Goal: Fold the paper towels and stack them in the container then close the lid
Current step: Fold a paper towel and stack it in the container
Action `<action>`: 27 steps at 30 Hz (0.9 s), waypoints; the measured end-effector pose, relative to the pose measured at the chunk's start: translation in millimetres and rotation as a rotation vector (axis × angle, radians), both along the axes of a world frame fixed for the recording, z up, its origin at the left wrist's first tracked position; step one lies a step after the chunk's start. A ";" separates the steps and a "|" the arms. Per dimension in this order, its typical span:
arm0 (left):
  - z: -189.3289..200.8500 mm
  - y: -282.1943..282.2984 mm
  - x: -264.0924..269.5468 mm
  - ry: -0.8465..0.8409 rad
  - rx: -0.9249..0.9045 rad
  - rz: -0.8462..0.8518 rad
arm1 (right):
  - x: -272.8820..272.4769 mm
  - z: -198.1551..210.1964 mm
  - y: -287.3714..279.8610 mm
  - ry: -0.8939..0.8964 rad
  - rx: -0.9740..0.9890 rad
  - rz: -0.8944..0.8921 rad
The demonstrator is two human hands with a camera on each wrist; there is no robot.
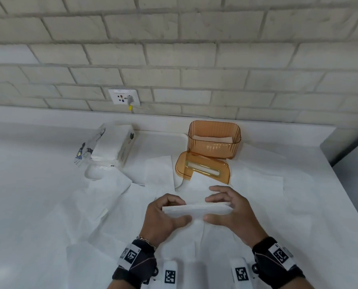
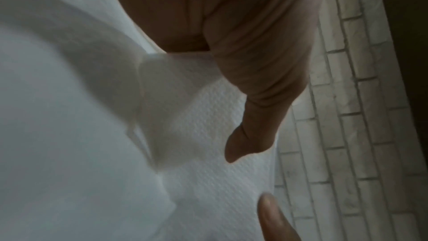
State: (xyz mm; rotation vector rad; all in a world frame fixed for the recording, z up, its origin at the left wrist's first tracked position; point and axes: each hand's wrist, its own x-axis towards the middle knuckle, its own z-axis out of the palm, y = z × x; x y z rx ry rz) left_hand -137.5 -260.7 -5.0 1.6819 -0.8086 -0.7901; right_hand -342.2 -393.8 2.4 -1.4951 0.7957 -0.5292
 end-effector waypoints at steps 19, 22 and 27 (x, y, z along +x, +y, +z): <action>-11.7 -7.3 -8.4 0.032 -0.008 0.031 | -5.5 -24.1 -0.5 -0.016 0.010 -0.016; -3.0 -14.1 -11.8 0.009 -0.027 0.031 | 0.5 -12.8 -1.5 -0.023 0.026 -0.028; -3.0 -11.0 0.9 -0.006 0.021 0.046 | -4.0 -6.6 -7.6 0.000 0.019 0.026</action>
